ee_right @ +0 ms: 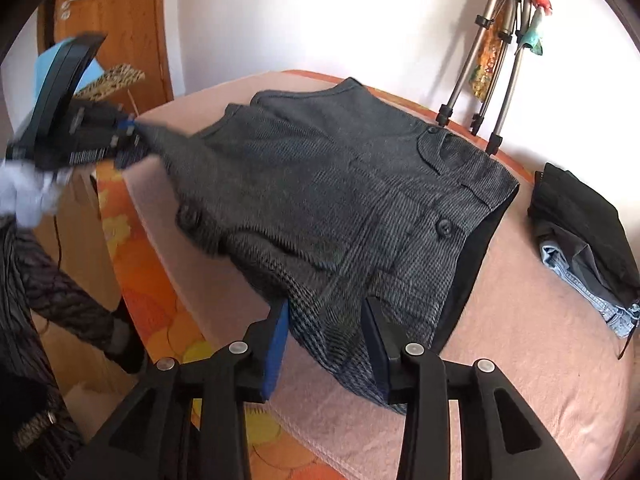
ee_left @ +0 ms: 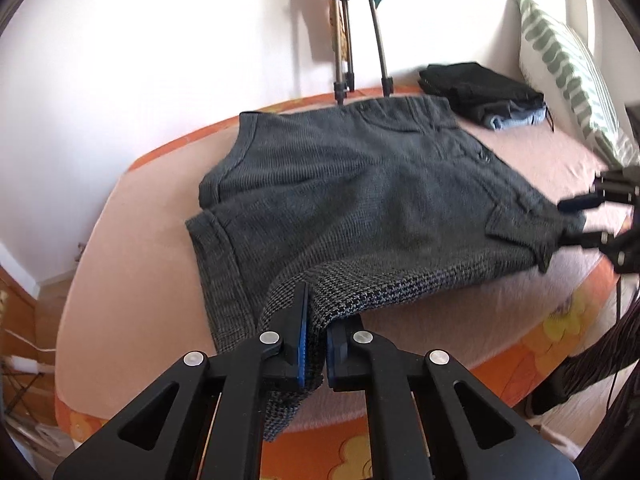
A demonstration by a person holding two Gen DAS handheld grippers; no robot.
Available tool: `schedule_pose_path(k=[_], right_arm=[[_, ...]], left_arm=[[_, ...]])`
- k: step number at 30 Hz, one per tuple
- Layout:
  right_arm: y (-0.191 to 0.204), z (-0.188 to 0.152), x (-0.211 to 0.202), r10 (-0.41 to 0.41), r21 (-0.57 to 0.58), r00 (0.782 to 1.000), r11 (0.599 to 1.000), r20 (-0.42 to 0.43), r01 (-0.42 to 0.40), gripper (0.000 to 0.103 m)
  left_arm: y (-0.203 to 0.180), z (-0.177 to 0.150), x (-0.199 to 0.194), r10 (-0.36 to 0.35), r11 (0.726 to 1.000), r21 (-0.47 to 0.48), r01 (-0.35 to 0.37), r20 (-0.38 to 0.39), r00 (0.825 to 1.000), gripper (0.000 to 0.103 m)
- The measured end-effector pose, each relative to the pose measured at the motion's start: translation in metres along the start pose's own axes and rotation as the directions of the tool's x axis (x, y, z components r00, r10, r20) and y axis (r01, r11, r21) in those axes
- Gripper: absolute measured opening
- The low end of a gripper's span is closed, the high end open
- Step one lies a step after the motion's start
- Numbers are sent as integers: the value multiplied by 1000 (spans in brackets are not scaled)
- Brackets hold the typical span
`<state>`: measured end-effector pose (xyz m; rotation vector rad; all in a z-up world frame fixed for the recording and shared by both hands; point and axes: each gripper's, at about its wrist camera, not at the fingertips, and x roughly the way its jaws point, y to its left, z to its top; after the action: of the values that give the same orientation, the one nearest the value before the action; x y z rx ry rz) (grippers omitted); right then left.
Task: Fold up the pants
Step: 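Close the right gripper on the leg hem while the left gripper grasps the other hem corner, then lift the hem with both grippers, fold it over the waistband, then open both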
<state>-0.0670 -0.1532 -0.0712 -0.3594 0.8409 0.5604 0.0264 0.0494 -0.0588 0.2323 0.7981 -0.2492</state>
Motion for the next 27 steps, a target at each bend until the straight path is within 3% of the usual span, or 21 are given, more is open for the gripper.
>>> schedule_pose_path(k=[9, 10, 12, 13, 18, 27], right_arm=[[21, -19, 1, -57, -148, 998, 987, -1, 56, 41], [21, -18, 2, -85, -155, 996, 984, 0, 84, 26], [16, -14, 2, -102, -134, 995, 986, 0, 101, 16], [11, -10, -2, -97, -106, 995, 990, 15, 98, 12], [-13, 23, -32, -142, -33, 982, 989, 124, 147, 9], [-74, 96, -48, -211, 36, 952, 977, 223, 209, 8]], left_arm=[[7, 18, -3, -10, 1000, -12, 10, 5, 1000, 5], [7, 18, -5, -6, 1000, -7, 6, 7, 1000, 5], [7, 21, -6, -4, 1000, 1, 4, 10, 1000, 5], [7, 22, -6, -3, 1000, 1, 3, 11, 1000, 5], [18, 40, -8, -1, 1000, -15, 1, 26, 1000, 4], [30, 114, -5, 56, 996, 60, -63, 116, 992, 4]])
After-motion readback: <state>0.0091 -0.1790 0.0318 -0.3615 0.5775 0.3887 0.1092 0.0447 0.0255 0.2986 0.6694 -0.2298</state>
